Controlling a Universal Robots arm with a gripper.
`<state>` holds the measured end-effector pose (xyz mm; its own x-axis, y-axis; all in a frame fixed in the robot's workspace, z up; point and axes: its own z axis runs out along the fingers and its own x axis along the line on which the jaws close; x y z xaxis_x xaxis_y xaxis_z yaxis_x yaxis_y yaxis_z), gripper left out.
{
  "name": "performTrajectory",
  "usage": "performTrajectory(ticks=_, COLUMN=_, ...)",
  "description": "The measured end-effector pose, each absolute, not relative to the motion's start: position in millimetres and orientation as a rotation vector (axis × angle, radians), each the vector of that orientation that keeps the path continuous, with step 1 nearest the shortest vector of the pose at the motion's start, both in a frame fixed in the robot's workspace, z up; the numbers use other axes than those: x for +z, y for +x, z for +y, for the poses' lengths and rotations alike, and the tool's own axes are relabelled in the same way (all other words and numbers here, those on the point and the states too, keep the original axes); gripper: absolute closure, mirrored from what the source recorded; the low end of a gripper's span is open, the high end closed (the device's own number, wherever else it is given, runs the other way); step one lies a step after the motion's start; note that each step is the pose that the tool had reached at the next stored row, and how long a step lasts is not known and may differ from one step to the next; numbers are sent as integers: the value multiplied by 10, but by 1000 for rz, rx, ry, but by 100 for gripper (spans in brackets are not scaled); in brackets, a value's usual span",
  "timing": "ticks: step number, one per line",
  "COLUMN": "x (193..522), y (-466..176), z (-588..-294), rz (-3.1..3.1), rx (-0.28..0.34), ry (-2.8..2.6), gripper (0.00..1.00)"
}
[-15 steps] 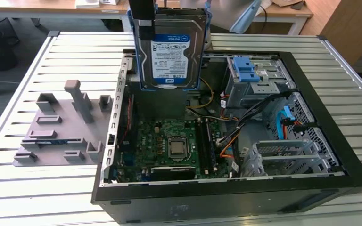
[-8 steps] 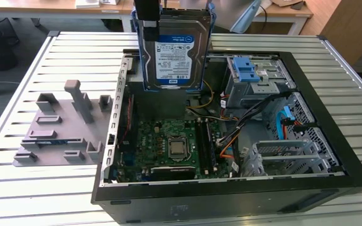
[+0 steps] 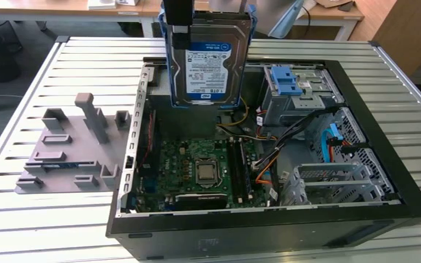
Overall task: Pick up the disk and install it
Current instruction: 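Pick up the disk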
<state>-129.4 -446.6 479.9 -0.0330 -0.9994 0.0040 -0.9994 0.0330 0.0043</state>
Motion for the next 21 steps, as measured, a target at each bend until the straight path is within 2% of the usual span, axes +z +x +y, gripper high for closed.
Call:
performTrajectory(ticks=13, x=4797, y=-1180, z=-4518, rz=-2254, rx=-1, ry=2180, gripper=64)
performTrajectory(ticks=21, x=4795, y=-1159, z=-4583, rz=-2264, rx=-24, ry=2191, gripper=64)
